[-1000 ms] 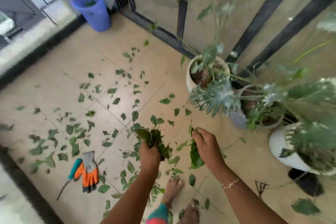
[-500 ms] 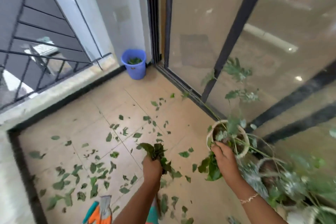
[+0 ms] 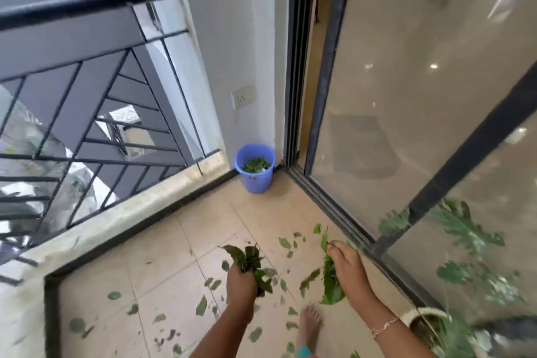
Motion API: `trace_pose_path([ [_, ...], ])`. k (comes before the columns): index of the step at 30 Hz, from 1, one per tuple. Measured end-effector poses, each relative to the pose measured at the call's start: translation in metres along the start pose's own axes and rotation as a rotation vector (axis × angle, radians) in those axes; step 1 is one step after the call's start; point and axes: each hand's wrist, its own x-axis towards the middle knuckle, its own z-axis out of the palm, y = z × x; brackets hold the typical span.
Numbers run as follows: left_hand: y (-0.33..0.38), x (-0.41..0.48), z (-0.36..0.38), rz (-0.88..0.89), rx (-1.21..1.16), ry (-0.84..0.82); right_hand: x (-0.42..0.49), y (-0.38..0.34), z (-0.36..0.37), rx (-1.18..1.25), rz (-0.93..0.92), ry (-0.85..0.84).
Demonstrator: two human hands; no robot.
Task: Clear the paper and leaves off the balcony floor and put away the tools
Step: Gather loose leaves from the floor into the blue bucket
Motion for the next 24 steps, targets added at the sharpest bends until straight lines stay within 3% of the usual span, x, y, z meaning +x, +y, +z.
trace_pose_path([
  [14,0.150,0.217,0.057,-0.080,-0.094,0.201,0.300,-0.085,0.025,-0.066,-0.066,-0.162],
  [24,0.238,0.362,0.052,-0.074,-0.094,0.174,0.464,-0.121,0.104,-0.015,-0.001,-0.117],
])
